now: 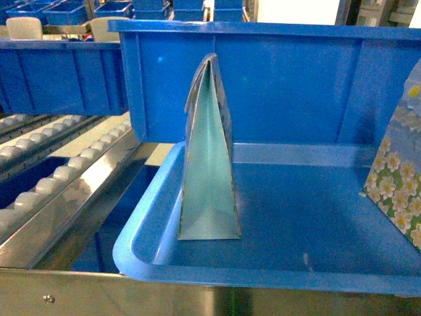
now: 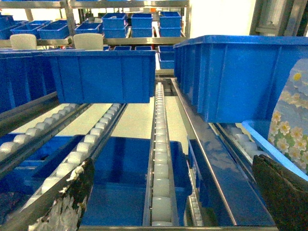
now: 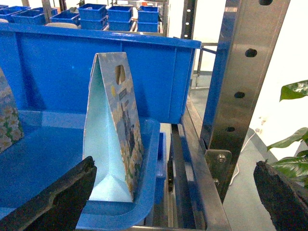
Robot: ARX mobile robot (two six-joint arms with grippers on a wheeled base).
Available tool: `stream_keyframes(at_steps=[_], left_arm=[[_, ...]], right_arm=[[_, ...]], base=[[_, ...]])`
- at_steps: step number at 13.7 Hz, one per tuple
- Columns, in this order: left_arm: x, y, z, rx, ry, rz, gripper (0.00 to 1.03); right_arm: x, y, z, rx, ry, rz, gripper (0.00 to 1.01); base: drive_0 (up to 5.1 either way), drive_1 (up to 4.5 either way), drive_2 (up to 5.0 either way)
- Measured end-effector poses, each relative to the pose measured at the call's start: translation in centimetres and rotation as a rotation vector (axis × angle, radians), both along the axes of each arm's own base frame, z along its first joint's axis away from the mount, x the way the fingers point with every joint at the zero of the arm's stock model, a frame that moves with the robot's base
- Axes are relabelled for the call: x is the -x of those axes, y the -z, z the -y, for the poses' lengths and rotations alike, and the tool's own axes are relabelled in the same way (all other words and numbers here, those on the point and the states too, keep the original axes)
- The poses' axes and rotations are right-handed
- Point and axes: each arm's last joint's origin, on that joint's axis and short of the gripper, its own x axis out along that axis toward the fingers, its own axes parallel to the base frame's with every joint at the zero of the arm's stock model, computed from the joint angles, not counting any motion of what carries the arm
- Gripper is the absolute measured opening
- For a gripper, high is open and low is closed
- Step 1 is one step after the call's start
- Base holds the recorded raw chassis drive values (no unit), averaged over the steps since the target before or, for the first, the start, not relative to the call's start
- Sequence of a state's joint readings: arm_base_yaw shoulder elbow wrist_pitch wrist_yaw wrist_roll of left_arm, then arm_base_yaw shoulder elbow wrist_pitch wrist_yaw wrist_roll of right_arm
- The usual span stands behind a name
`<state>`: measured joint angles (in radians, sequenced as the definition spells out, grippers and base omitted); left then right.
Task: Move flower gift bag to table near conveyor
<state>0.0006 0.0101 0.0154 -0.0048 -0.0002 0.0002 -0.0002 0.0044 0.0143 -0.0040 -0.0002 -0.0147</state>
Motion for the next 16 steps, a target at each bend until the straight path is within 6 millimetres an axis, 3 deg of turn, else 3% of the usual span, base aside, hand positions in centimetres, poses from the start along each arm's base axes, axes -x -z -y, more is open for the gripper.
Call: stream_keyframes(at_steps=[12, 15, 16], left_arm=[[0.0, 0.0, 0.0, 0.000, 0.003, -0.001, 0.98], [-1.5, -0.8, 0.1, -0.003, 0.087, 0.031, 0.98], [-2.9, -2.2, 0.3, -0.004, 0.109, 0.061, 0.98]], right_arm=[[0.0, 0.0, 0.0, -0.003, -0.002, 0.001, 0.98], [-1.8, -0.7, 0.4, 0.003, -0.011, 0.019, 0.98], [-3.1, -2.1, 0.4, 0.008, -0.041, 0.028, 0.98]], base=[[0.0, 0.00, 0.0], [0.0, 0.00, 0.0], [0.0, 0.00, 0.0]])
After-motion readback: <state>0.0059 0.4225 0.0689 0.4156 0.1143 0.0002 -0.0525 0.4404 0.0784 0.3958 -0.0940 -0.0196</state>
